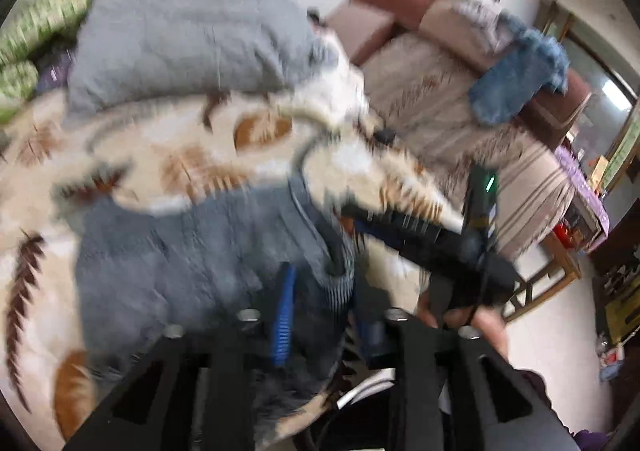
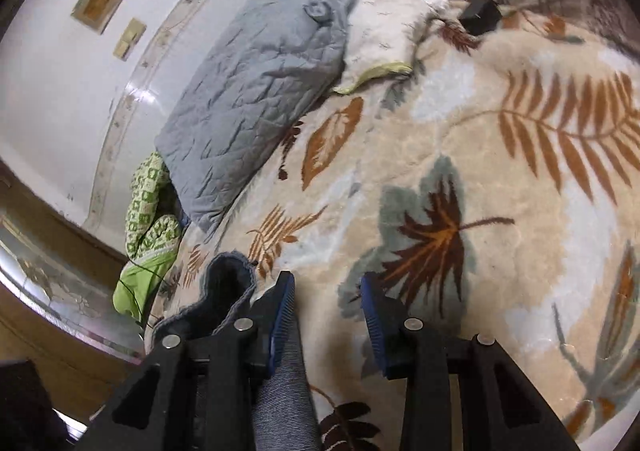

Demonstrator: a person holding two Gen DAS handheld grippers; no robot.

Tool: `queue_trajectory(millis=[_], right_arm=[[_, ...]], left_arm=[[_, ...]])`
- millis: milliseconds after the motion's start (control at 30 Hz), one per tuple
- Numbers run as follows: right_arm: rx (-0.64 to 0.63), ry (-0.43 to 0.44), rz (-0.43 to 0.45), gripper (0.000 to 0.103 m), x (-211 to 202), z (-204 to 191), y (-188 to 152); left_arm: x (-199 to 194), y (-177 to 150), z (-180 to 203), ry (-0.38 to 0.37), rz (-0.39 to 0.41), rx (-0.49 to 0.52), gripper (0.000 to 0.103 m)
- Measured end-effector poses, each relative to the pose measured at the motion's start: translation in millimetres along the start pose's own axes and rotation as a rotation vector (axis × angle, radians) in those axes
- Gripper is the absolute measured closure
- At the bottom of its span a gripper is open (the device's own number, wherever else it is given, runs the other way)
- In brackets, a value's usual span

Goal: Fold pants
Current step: 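Grasp the jeans leg end with the left gripper and lift it, then fold the held leg over the jeans seat with the left gripper and release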

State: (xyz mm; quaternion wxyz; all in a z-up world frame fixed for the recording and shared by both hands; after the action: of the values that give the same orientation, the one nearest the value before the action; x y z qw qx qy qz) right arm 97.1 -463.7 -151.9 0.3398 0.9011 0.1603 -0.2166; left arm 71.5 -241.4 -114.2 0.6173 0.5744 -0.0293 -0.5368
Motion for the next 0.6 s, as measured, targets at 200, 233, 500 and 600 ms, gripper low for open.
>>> queue_trajectory(millis=[200, 233, 500, 600], right_arm=[[-0.078, 0.023, 0.036, 0.066, -5.9, -22.5, -2.8], [-0.088, 0.035, 0.040, 0.066, -6.7, -26.3, -2.9], [-0.301, 0.085, -0.029, 0.066, 2.1, -74.0, -39.9], [-0.400, 0.079, -0.062, 0.066, 12.0, -89.8, -59.6]], left_arm=[[-50.5, 39.7, -14.6, 0.070, 0.168, 0.058, 0.035], [-50.4, 39.8, -24.4, 0.122, 0.164, 0.066, 0.035], [-12.8, -38.0, -136.1, 0.425, -0.131, -0.054, 0.035], [1.4, -68.2, -152.0, 0.461, -0.200, -0.054, 0.035]])
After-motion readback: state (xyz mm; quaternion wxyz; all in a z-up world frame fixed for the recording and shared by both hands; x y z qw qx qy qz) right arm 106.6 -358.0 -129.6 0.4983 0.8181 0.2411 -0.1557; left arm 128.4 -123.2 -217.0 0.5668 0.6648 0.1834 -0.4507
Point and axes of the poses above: each gripper's, at about its wrist camera, not at the fingertips, and x roughly the way its jaws point, z to its right, y to its top, the point moved 10 cm from there along x, roughly the way its jaws point, and after that the axes turned 5 degrees about z, right-handed, at the moved point
